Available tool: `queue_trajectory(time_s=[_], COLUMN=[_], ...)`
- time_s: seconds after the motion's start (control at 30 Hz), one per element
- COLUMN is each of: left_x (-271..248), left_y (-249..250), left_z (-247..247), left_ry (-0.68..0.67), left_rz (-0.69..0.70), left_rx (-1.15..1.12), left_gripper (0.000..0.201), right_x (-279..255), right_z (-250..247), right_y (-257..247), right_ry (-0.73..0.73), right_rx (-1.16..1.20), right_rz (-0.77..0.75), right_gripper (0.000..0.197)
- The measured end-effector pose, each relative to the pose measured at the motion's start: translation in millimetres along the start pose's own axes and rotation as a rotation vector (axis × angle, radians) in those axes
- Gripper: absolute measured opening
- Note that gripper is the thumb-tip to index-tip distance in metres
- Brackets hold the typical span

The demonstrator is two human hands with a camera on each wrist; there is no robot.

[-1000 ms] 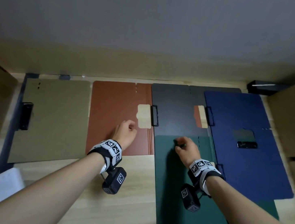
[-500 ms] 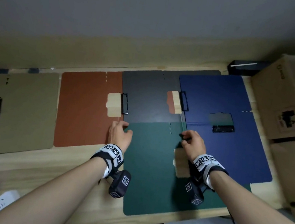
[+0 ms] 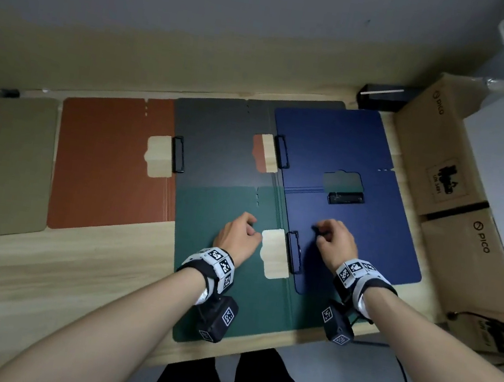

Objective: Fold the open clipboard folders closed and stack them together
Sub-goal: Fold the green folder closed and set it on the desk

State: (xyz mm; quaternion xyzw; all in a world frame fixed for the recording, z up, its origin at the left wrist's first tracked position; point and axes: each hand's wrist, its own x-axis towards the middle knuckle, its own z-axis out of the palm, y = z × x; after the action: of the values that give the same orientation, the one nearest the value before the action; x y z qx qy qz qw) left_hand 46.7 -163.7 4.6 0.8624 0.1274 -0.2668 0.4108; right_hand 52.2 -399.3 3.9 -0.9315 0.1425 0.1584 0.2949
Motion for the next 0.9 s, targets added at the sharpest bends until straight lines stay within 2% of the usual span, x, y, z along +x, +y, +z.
queue_trajectory(time_s=[0.1, 0.27, 0.43, 0.53, 0.7, 0.8, 0.9], left_x=[-6, -17, -21, -19, -17, -17, -18], left_y=[16, 43, 54, 56, 60, 64, 66], left_z=[23, 62, 91, 101, 104, 106, 104], left_ry=[-0.027, 0.03, 0.035, 0.06, 0.103, 0.101, 0.102], left_rz=[-0.021, -0.086, -0.119, -0.111, -0.025, 0.013, 0.038], left_rx=[0.106, 0.28, 0.48, 0.534, 0.637, 0.686, 0.714], left_gripper=[0.032, 0.033, 0.045, 0.048, 0.038, 0.038, 0.034], right_x=[10, 19, 24, 24, 18, 18, 19], right_z=[-2, -5, -6, -3, 0, -2, -1], right_y=[14, 36, 43, 46, 53, 57, 56], right_ry=[-0.054, -0.117, -0.145, -0.144, -0.056, -0.059, -0.083], right_rx=[0.029, 0.021, -0.025, -0.103, -0.213, -0.266, -0.328], right_rz=[-0.03, -0.118, -0.196, -0.248, -0.361, -0.349, -0.341], right_gripper=[0.026, 0.022, 0.023, 0.033, 0.06, 0.081, 0.089])
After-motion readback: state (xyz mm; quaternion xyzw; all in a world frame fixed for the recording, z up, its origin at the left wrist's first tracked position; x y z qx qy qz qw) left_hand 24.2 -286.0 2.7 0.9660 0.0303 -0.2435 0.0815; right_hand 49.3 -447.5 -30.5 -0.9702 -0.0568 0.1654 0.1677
